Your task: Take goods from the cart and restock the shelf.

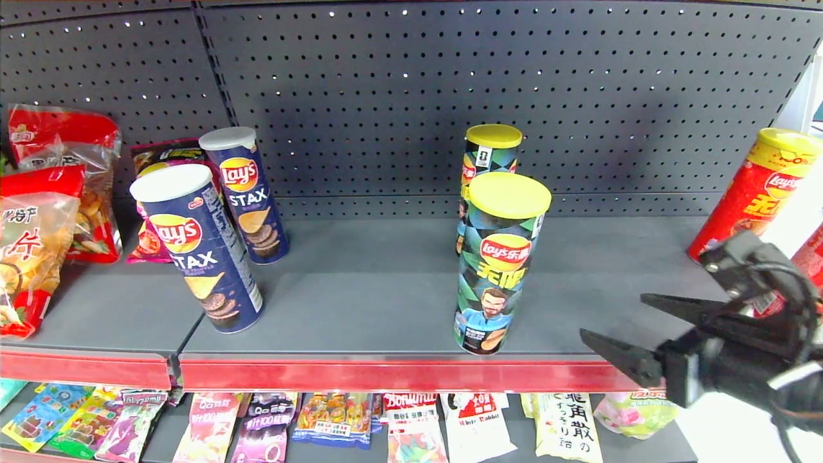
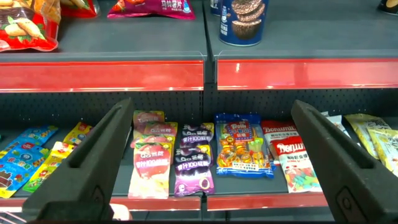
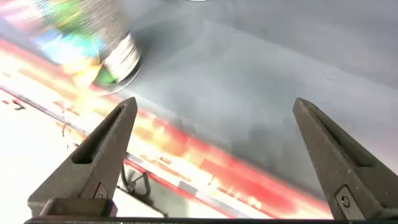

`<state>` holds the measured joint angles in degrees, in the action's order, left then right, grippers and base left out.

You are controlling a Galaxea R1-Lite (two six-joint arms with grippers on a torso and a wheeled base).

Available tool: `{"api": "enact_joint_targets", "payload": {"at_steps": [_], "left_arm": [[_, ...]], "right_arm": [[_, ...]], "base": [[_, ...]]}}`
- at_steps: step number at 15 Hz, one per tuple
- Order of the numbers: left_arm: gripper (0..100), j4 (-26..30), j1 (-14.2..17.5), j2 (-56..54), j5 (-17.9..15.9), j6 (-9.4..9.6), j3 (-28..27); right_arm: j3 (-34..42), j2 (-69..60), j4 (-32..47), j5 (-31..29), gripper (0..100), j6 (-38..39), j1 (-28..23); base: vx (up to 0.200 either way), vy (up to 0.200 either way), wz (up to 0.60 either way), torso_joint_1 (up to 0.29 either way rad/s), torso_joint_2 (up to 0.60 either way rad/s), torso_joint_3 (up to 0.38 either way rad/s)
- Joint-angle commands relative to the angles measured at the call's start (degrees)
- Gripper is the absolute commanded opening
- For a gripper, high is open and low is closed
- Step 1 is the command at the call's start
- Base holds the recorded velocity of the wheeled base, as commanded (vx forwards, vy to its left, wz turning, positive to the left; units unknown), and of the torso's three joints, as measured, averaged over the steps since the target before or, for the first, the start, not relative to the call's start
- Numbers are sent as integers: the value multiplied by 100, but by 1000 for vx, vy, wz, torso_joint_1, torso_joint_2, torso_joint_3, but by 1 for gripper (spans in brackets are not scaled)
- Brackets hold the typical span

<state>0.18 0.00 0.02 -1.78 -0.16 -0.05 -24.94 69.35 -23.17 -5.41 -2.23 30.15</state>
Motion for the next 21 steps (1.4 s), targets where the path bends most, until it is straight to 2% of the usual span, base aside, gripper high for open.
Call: {"api": "enact_joint_targets", "payload": {"at_steps": [1,3,4,5,6,9,10,13,16,18,19,21], "left_arm": [[100,-1,0,-2,2,-2,-4],[100,-1,0,-2,-7,-2,-4],[100,-1,0,-2,-7,-2,-4],[100,-1,0,-2,2,-2,-4],[100,-1,0,-2,-7,-2,-4],[100,-1,0,-2,-7,-2,-4],[100,-1,0,-2,2,-2,-4],[100,-1,0,-2,-7,-11,-4],[100,-1,0,-2,2,-2,-4],[100,-1,0,-2,-7,-2,-4],[100,-1,0,-2,2,-11,-4],[100,-1,0,-2,-7,-11,-4]], "right_arm": [[1422,-2664,252,910,100,-401,-844],[1703,-3780,797,1939,100,-568,-2136],[1730,-4096,1025,2150,100,-568,-2426],[1765,-4791,1579,2255,100,-568,-2900],[1773,-5195,1887,2220,100,-559,-3120],[2072,-6074,2177,1974,100,-533,-3322],[2283,-6364,2133,1895,100,-524,-3551],[2494,-6364,2036,1447,100,-190,-3560],[2494,-6373,2036,1438,100,-155,-3533],[2494,-6373,2291,1016,100,-32,-3533],[2494,-6373,2353,568,100,302,-3516],[2494,-6373,2335,576,100,276,-3481]], "base": [[0,0,0,0,0,0],[0,0,0,0,0,0],[0,0,0,0,0,0],[0,0,0,0,0,0],[0,0,0,0,0,0],[0,0,0,0,0,0],[0,0,0,0,0,0],[0,0,0,0,0,0],[0,0,0,0,0,0],[0,0,0,0,0,0],[0,0,0,0,0,0],[0,0,0,0,0,0]]}}
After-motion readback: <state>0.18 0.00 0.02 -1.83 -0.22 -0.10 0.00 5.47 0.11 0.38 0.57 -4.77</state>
